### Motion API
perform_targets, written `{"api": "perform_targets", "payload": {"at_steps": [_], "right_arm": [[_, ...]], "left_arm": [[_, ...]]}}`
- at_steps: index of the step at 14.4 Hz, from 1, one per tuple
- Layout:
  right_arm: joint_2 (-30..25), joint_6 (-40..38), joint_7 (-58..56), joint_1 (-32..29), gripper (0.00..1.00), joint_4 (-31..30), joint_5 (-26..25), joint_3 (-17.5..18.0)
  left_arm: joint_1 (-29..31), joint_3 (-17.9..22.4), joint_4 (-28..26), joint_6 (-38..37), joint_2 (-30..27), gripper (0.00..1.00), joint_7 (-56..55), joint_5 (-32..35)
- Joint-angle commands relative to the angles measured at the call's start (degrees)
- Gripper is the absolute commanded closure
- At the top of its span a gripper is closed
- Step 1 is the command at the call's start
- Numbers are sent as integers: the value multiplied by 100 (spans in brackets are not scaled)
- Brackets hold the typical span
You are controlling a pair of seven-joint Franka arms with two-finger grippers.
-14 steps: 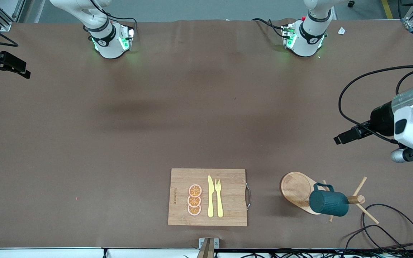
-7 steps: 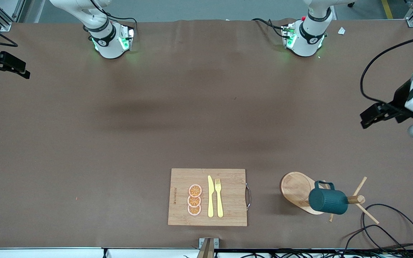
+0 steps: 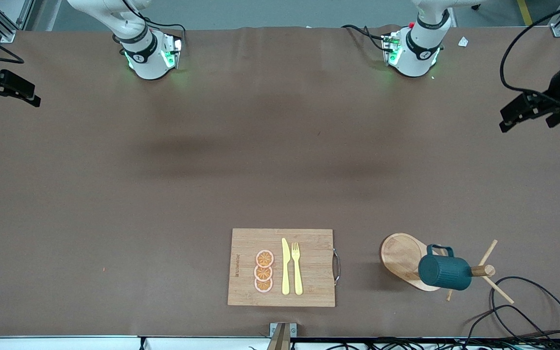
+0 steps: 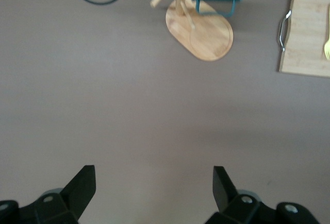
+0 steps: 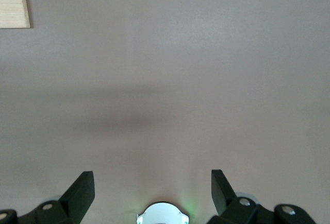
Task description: Pass cup and hang on rack
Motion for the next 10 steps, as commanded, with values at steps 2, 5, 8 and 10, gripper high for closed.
{"api": "perform_targets", "payload": {"at_steps": [2, 5, 8, 10], "right_arm": [[-166, 50, 55, 8, 0, -145, -32, -14], [-166, 50, 46, 8, 0, -145, -32, -14], [-166, 50, 55, 8, 0, -145, -32, -14], [-166, 50, 55, 8, 0, -145, -32, -14]], "left_arm": [[-60, 13, -684, -97, -533, 0, 48, -124], [-78, -118, -692, -20, -516, 0, 4, -150], [-51, -128, -666, 25, -507, 0, 13, -150], [-43, -128, -622, -10, -507, 0, 144, -150]]}}
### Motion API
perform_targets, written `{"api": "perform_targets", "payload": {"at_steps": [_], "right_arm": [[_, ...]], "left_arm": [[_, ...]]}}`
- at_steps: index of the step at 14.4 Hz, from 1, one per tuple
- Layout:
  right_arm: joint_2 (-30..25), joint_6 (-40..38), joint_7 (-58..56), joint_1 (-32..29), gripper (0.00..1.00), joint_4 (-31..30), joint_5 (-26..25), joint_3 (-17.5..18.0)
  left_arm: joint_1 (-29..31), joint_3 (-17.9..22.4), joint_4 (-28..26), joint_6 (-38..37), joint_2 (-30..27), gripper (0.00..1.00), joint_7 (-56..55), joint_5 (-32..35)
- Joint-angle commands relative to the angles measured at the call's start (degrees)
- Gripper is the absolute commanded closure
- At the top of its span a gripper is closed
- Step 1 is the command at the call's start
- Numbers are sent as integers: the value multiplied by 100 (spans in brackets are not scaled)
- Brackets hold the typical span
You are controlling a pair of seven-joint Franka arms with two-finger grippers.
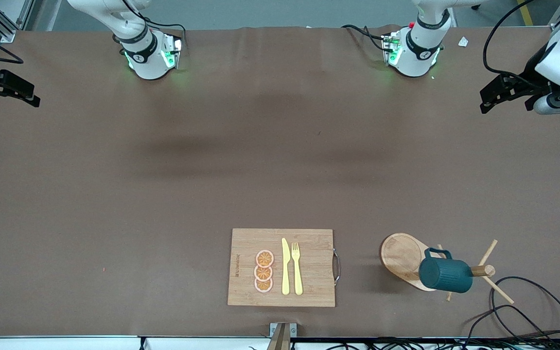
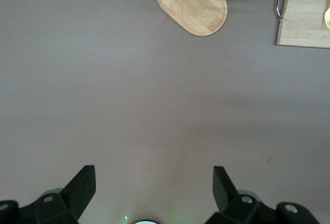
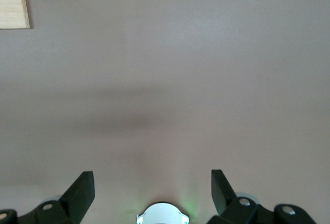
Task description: Pass cup and hang on rack
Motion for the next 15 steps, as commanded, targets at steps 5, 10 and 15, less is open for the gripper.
{"api": "perform_targets", "payload": {"at_steps": [5, 10, 15], "right_arm": [[-166, 39, 55, 17, 0, -145, -24, -3], [-166, 39, 55, 8, 0, -154, -24, -3], [-166, 30, 55, 8, 0, -145, -32, -3]], "left_arm": [[21, 5, 26, -97, -58, 0, 857, -60], [56, 57, 219, -123, 47, 0, 939, -33], [39, 57, 228, -123, 65, 0, 543, -42]]}}
